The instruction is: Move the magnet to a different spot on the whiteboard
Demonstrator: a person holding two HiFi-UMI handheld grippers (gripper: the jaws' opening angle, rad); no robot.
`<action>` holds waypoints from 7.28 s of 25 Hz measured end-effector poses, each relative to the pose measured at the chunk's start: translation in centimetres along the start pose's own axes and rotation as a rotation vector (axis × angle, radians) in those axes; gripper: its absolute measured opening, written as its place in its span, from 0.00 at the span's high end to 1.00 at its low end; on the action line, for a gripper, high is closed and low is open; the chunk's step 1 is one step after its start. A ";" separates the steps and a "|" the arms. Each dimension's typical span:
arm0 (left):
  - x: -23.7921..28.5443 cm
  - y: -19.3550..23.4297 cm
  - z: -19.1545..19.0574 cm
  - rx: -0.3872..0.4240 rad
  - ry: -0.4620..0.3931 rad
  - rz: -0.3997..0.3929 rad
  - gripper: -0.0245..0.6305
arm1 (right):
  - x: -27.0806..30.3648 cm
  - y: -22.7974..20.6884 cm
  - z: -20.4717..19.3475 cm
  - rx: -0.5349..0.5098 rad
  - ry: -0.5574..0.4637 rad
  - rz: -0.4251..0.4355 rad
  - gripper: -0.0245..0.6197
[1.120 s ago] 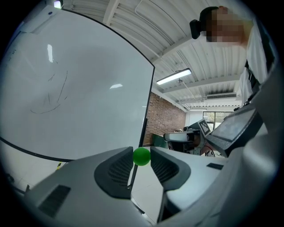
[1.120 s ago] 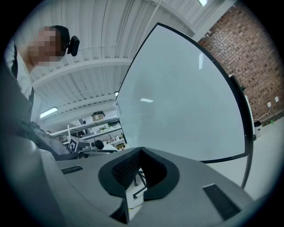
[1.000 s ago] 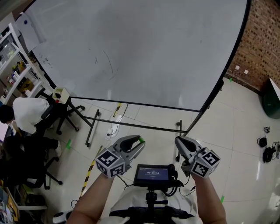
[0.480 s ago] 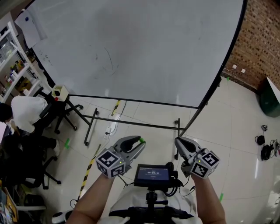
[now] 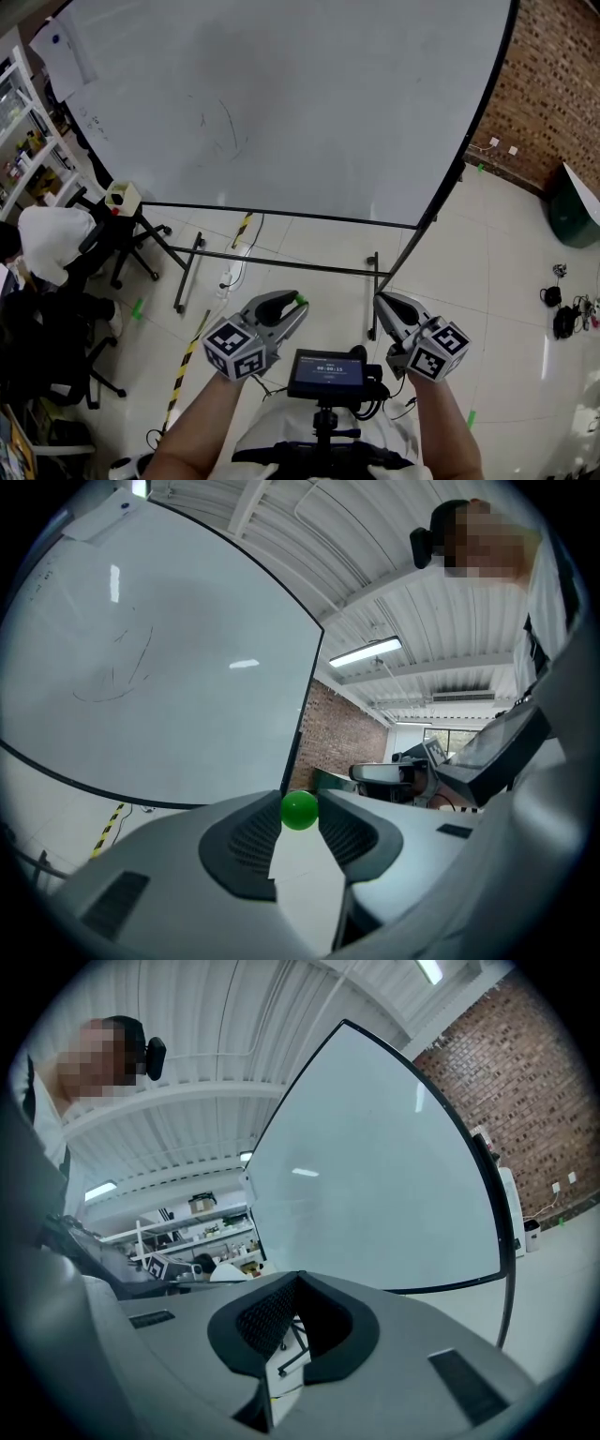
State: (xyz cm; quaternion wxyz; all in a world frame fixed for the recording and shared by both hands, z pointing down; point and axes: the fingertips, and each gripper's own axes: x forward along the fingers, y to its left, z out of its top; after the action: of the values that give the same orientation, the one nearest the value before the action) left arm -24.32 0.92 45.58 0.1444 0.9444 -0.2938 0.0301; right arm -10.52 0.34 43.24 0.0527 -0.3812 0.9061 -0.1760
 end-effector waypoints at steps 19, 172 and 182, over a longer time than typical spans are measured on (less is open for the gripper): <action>1.2 -0.9 -1.4 -0.024 0.028 -0.091 0.75 | -1.3 -0.3 -0.3 0.008 0.007 -0.070 0.91; 38.5 6.1 18.5 1.045 0.175 0.608 0.71 | -3.0 -31.9 10.0 0.124 -0.027 0.105 0.91; 37.2 4.0 17.1 0.683 0.047 0.426 0.76 | -2.8 -31.6 9.8 0.188 -0.046 0.123 0.91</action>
State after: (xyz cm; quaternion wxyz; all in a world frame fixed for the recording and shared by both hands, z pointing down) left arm 3.73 -27.49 35.53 -0.1807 0.8550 -0.4528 0.1767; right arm 14.99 -20.85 45.31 0.1198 -0.3221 0.9058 -0.2478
